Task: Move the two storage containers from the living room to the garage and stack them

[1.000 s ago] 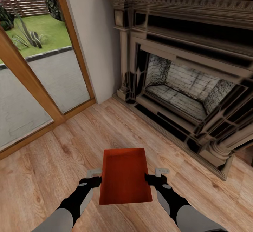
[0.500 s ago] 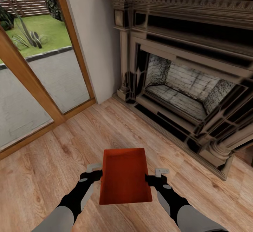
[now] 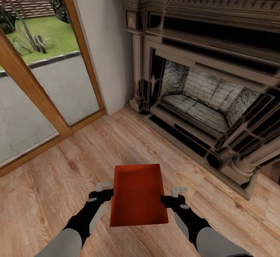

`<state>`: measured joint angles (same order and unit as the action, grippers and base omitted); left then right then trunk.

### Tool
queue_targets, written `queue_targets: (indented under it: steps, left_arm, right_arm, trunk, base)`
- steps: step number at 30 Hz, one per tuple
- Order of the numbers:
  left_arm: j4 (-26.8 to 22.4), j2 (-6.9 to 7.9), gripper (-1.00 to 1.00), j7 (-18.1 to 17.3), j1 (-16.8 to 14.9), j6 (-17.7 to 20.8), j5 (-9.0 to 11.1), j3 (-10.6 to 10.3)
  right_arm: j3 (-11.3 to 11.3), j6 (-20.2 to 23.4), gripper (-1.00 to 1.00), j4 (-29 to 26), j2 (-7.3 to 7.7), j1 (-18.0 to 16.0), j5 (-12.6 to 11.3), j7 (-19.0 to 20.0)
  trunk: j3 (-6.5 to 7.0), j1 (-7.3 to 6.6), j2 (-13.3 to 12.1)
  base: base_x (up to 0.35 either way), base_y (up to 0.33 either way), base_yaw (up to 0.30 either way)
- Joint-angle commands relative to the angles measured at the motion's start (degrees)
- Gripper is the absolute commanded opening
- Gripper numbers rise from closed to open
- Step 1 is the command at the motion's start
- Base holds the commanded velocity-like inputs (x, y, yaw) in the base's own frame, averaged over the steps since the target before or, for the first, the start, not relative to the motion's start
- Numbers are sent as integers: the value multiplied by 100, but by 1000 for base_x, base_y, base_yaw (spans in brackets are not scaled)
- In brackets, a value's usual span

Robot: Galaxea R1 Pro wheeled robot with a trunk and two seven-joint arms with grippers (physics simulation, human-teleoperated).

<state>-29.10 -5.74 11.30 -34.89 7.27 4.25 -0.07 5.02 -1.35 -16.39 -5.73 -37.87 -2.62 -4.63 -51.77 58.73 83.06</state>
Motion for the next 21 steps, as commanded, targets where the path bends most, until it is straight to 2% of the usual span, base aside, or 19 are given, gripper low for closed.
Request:
queue_targets:
  steps: [1, 21]
  left_arm:
    - [-3, 0, 100, 21, 0, 29, 48, -2]
    - [-86, -7, 100, 21, 0, 31, 62, 16]
  right_arm:
    - [47, -14, 100, 5, 0, -3, -28, -38]
    - [49, -9, 100, 5, -9, -4, -28, -88]
  trunk:
    - [-3, 0, 2]
    - [-3, 0, 2]
  base:
    - [0, 0, 0]
    - [0, 0, 0]
